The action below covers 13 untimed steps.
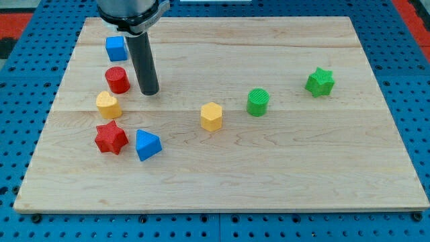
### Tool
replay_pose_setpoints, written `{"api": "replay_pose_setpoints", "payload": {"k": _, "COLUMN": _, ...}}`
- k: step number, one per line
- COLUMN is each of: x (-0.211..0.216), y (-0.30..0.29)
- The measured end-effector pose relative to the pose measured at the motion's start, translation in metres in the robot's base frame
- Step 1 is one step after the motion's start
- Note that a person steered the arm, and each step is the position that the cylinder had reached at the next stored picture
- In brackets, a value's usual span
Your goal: Nudge the green circle down a bit
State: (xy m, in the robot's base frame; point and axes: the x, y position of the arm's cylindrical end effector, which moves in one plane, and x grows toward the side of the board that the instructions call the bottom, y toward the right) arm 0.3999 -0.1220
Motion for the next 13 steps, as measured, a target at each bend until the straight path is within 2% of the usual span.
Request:
{"api": "replay_pose_setpoints", "payload": {"k": 2, "x": -0.017, "y": -0.028}}
{"api": "replay_pose_setpoints", "payload": {"k": 3, "x": -0.031, "y": -0.010}}
{"api": "replay_pose_setpoints", "payload": {"k": 4, "x": -0.045, "y": 0.017}}
{"api": "replay_pose_setpoints", "payload": {"k": 5, "x": -0.072, "y": 0.073}}
{"api": "replay_pose_setpoints", "payload": {"k": 6, "x": -0.085, "y": 0.084}}
{"api": "replay_pose_setpoints", "payload": {"k": 8, "x": -0.168, "y": 0.165}}
{"api": "replay_pose_setpoints", "payload": {"k": 9, "x": -0.184, "y": 0.193}}
{"api": "replay_pose_setpoints", "payload": {"k": 13, "x": -0.171, "y": 0.203}}
